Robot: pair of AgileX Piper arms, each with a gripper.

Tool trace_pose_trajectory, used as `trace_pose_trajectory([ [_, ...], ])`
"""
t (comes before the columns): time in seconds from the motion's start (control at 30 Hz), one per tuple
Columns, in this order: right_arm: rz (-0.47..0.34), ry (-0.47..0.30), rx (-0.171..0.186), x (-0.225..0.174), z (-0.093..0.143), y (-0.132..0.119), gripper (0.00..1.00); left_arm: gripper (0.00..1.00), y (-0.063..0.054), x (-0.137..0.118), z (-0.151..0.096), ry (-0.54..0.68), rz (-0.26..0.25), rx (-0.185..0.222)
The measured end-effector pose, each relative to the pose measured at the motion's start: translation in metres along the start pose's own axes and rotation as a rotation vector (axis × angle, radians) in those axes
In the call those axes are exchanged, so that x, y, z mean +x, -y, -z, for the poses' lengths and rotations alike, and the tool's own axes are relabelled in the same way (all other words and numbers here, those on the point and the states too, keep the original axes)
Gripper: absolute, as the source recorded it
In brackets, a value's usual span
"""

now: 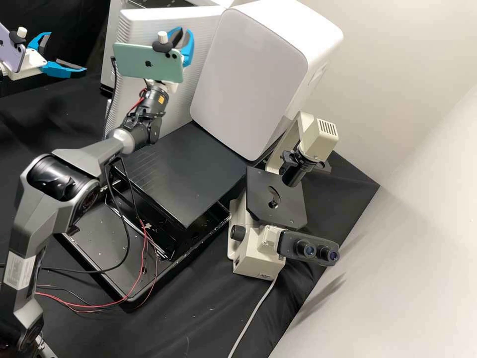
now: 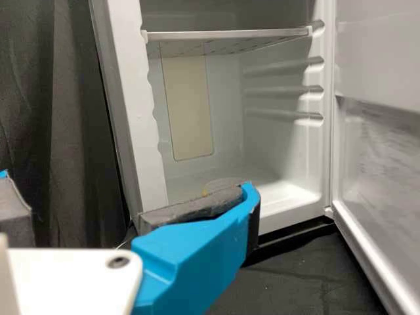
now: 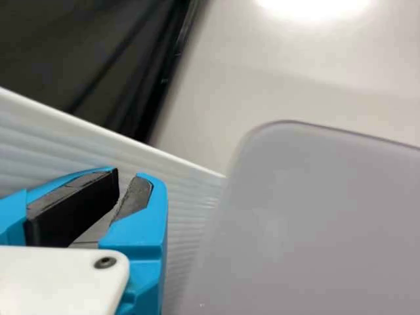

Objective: Close the incubator door

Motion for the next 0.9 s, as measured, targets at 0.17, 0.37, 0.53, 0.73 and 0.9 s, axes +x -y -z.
trace_pose_trajectory([
  [0.17, 0.015, -0.073, 0.006, 0.007, 0.023, 0.002, 0.00, 1.00, 0.000, 0.000, 0.000, 0.000, 0.000, 0.000],
  [0.37, 0.012, -0.096, 0.013, 0.010, 0.031, 0.002, 0.00, 1.00, 0.000, 0.000, 0.000, 0.000, 0.000, 0.000],
  [0.53, 0.012, -0.097, 0.028, 0.010, 0.031, 0.002, 0.00, 1.00, 0.000, 0.000, 0.000, 0.000, 0.000, 0.000],
  [0.73, 0.022, -0.103, 0.037, 0.005, 0.028, 0.010, 0.00, 1.00, 0.000, 0.000, 0.000, 0.000, 0.000, 0.000],
  [0.9, 0.019, -0.099, 0.038, 0.004, 0.025, 0.009, 0.00, 1.00, 0.000, 0.000, 0.000, 0.000, 0.000, 0.000],
])
